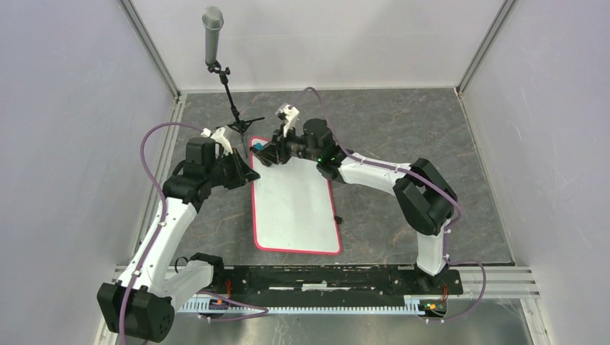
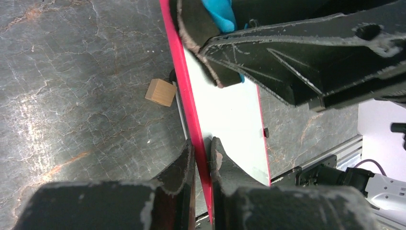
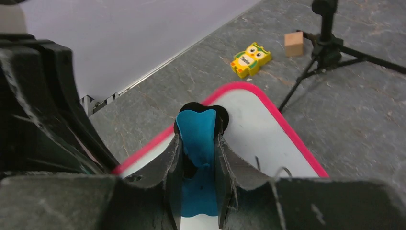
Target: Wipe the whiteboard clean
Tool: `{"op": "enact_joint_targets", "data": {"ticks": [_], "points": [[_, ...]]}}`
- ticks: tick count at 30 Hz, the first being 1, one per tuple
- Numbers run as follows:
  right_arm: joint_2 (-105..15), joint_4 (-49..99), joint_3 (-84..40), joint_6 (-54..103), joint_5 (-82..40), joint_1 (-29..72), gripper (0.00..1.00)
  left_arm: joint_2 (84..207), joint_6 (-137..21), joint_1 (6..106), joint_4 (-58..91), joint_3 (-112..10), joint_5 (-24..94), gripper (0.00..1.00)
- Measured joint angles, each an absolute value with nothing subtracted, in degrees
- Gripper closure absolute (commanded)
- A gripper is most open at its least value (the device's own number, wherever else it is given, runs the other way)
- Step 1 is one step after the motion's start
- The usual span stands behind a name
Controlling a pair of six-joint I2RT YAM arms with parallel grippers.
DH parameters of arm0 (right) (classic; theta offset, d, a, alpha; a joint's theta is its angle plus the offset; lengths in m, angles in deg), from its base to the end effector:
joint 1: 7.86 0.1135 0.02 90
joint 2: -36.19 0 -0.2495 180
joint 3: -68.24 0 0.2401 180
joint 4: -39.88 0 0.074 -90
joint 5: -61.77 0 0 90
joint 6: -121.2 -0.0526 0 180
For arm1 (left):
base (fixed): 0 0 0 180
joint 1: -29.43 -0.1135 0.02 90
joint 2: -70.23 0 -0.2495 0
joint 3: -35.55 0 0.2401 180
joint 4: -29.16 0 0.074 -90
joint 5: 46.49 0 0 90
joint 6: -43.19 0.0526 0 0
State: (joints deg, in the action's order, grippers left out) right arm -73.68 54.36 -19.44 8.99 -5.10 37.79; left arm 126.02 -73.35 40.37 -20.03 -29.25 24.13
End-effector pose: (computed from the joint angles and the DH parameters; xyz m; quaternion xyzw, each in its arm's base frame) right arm 0.2987 0.3351 0.2410 -0.2790 0.6956 0.4851 0.4506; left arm 0.2042 -0.0572 0.2777 -0.0511 0.8954 -0.2780 0.3441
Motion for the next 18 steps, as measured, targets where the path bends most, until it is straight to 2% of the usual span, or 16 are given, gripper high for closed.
{"op": "enact_joint_targets", "data": {"ticks": [5, 13, 18], "points": [[-74.7, 50.0, -24.0, 10.5, -6.7, 38.9, 0.78, 126.4, -73.3, 40.4, -20.2, -29.3, 24.3, 0.98], [-74.4, 52.4, -15.5, 9.5, -10.0, 32.4, 0.79, 127.0, -73.3, 40.5, -19.6, -29.6, 24.1, 0.98], [-74.4, 49.7, -15.6, 10.1, -13.1, 32.0, 0.79, 127.0, -73.3, 40.5, -19.4, -29.6, 24.0, 0.98]]}}
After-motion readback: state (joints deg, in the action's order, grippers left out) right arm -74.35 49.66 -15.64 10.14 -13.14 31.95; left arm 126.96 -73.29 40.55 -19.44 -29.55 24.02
